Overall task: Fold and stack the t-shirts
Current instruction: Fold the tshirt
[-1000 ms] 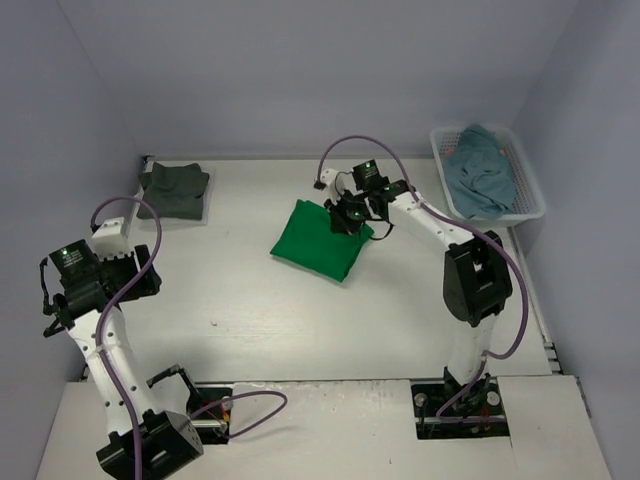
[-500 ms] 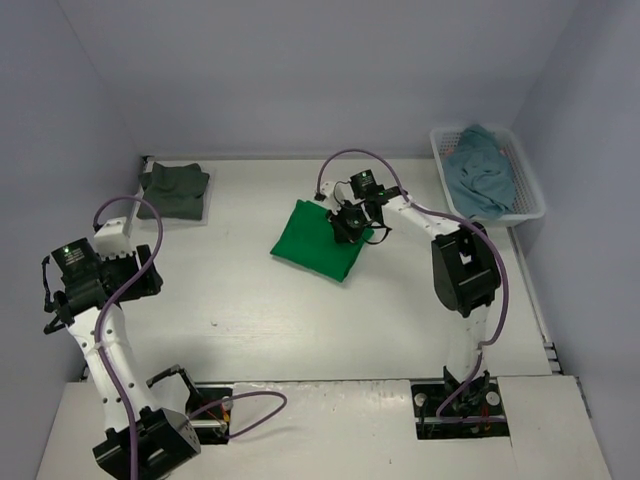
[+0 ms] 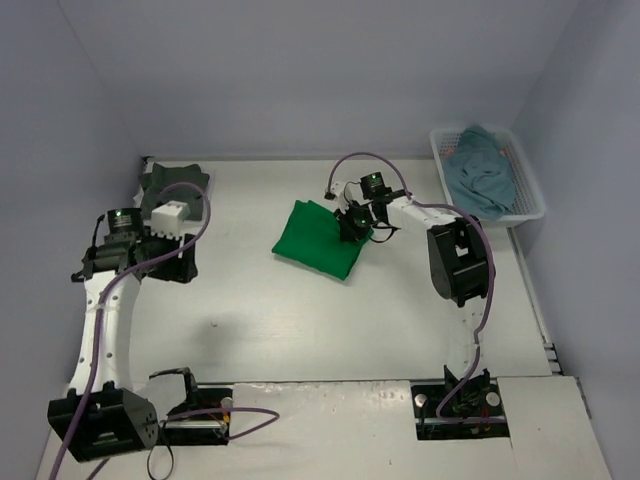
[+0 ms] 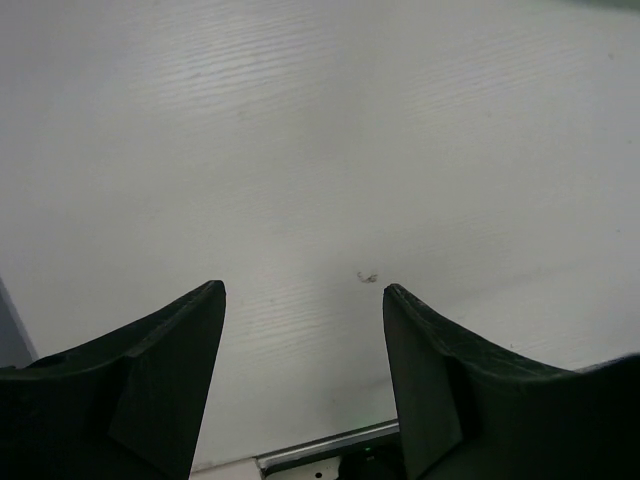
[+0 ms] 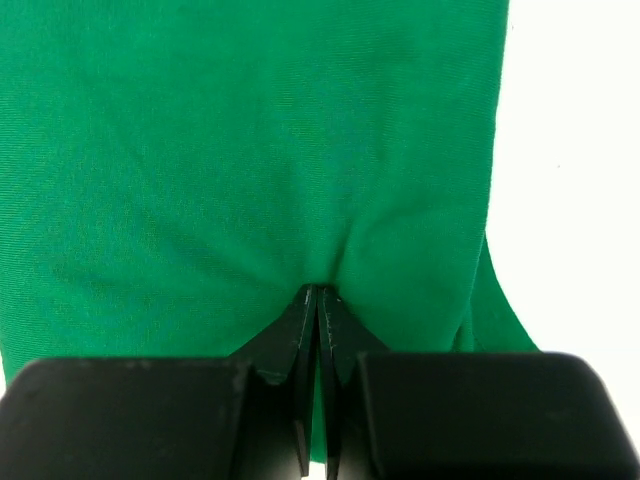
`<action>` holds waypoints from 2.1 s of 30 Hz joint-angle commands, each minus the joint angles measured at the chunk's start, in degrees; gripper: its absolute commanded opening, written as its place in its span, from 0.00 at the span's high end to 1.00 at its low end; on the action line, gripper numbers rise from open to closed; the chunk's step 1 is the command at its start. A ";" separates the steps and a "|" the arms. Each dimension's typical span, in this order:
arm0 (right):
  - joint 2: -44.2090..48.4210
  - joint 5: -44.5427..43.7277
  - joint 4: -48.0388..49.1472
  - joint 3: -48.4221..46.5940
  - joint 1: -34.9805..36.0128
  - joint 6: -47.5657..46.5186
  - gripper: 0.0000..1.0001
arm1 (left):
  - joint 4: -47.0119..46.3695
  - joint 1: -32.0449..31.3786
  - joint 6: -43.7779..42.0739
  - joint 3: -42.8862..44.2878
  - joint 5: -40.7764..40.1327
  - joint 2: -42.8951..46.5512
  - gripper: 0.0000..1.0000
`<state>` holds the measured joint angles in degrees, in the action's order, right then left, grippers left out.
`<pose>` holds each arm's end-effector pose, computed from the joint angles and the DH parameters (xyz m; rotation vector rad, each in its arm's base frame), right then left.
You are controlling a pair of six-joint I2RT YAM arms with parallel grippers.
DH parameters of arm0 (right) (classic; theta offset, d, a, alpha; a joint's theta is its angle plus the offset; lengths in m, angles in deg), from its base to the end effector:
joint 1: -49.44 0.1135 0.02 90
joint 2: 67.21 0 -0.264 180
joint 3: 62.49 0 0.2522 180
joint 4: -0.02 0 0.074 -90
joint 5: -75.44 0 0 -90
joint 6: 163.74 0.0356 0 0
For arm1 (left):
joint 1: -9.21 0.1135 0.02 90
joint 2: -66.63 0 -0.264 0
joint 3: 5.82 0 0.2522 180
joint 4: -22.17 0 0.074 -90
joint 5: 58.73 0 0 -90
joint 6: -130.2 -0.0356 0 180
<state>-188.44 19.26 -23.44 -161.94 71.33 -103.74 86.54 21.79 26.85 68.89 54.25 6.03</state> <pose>0.4232 0.1914 0.1721 -1.2413 1.9056 0.6186 0.2014 0.0307 0.3229 0.1899 2.3671 -0.2771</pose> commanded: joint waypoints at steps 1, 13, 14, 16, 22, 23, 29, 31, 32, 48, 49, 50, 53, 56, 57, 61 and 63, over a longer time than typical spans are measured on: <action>-2.60 0.54 1.78 0.61 -0.36 -1.90 1.00 | -0.34 -5.27 -3.09 5.75 2.50 -3.72 0.41; 2.92 2.21 -1.64 -2.54 -0.97 0.29 0.99 | -0.86 -22.48 -6.34 20.43 4.79 -19.80 0.41; 3.54 2.21 -1.99 -2.99 -1.06 0.73 0.95 | -0.95 -23.64 -6.87 21.05 4.53 -21.04 0.41; 5.38 2.21 -2.61 -3.69 -1.15 1.60 0.92 | -1.74 -26.27 -8.01 22.54 4.53 -24.73 0.41; 7.85 0.55 -4.02 -4.75 -1.50 2.49 0.87 | -2.71 -27.87 -10.30 29.03 9.17 -35.80 0.41; 8.02 0.02 -4.10 -4.75 -1.59 2.40 0.89 | -2.97 -27.87 -10.39 29.92 9.79 -37.21 0.41; 7.76 -1.83 -4.98 -4.75 -2.29 1.79 1.00 | -9.37 -27.87 -6.53 35.02 16.47 -46.00 0.41; 7.33 -2.01 -5.07 -4.75 -2.47 1.61 1.00 | -10.18 -28.13 -4.95 36.60 18.32 -49.52 0.41; 6.98 -2.18 -5.07 -4.84 -2.47 1.61 1.00 | -10.35 -28.66 -4.85 38.18 18.67 -50.66 0.41; -1.29 -3.06 -5.16 -7.38 -2.47 0.38 1.00 | -15.54 -32.44 -3.00 37.31 19.74 -60.16 0.42; -2.25 -3.32 -5.25 -7.73 -2.47 1.08 1.00 | -15.54 -32.53 -3.18 37.05 19.38 -60.51 0.42; -2.60 -3.59 -5.25 -7.91 -2.55 1.17 1.00 | -15.54 -32.62 -3.35 36.79 19.12 -60.43 0.42; -4.01 -4.82 -5.42 -8.79 -2.55 1.61 1.00 | -15.89 -32.97 -3.71 35.56 17.81 -60.08 0.43; -4.98 -6.22 -5.34 -9.32 -2.64 1.87 0.98 | -15.98 -33.06 -3.97 34.33 17.10 -59.55 0.45; -4.98 -6.57 -5.34 -9.49 -2.73 2.05 0.97 | -16.07 -33.06 -3.97 34.15 17.10 -59.55 0.47; -3.84 -7.80 -5.16 -10.02 -3.17 3.10 0.93 | -16.07 -33.14 -3.36 32.05 18.14 -59.02 0.53; -2.36 -7.90 -5.16 -10.11 -3.34 3.72 0.90 | -16.07 -33.23 -2.74 31.43 18.85 -58.85 0.58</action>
<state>-192.75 14.70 -28.51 -170.20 69.21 -100.88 70.37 -10.99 23.64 101.35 71.83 -55.65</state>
